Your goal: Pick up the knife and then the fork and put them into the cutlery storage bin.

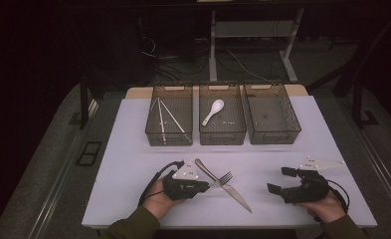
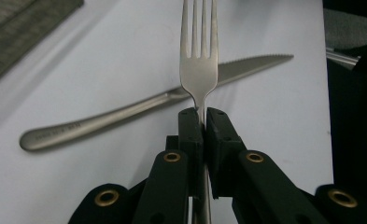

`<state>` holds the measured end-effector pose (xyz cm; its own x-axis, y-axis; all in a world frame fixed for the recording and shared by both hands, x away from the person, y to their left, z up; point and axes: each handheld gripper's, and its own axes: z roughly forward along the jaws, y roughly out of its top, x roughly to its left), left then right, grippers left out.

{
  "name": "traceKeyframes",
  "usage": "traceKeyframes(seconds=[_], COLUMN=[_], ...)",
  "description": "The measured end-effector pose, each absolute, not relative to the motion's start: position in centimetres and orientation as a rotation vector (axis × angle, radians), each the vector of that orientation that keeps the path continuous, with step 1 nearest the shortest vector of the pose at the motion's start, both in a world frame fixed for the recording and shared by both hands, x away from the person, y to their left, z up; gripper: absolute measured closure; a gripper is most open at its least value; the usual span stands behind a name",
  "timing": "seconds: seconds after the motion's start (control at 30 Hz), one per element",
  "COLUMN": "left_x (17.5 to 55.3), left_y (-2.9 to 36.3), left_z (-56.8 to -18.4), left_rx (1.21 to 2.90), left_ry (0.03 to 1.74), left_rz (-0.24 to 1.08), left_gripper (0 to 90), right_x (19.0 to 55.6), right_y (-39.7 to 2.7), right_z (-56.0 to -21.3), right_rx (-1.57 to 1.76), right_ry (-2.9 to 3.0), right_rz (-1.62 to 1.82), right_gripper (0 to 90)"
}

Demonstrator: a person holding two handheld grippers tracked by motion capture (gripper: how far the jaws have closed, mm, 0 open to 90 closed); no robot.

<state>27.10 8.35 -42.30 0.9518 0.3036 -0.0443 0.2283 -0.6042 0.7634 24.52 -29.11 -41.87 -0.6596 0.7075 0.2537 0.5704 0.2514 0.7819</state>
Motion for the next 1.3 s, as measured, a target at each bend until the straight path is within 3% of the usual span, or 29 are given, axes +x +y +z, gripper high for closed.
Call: traceKeyframes(seconds=[0.43, 0.63, 1.03, 1.3], left_x=[27.9, 28.5, 28.7, 28.7], left_y=[6.7, 5.8, 3.1, 3.1], left_z=[-40.9, -40.1, -39.3, -39.2], left_rx=[2.204, 2.164, 2.107, 2.081], left_ry=[0.429, 0.462, 0.475, 0.490], left_rz=[0.216, 0.259, 0.334, 0.380], left_gripper=[84.9, 84.9, 85.0, 85.1], right_x=[26.4, 27.5, 30.4, 31.4], right_y=[-26.8, -25.6, -22.4, -21.2], right_z=[-40.3, -39.2, -38.4, -38.8], right_rx=[1.213, 1.178, 1.196, 1.249], right_ry=[2.357, 2.341, 2.322, 2.298], right_rz=[1.484, 1.548, 1.672, 1.727], right_gripper=[17.4, 24.3, 49.9, 78.7])
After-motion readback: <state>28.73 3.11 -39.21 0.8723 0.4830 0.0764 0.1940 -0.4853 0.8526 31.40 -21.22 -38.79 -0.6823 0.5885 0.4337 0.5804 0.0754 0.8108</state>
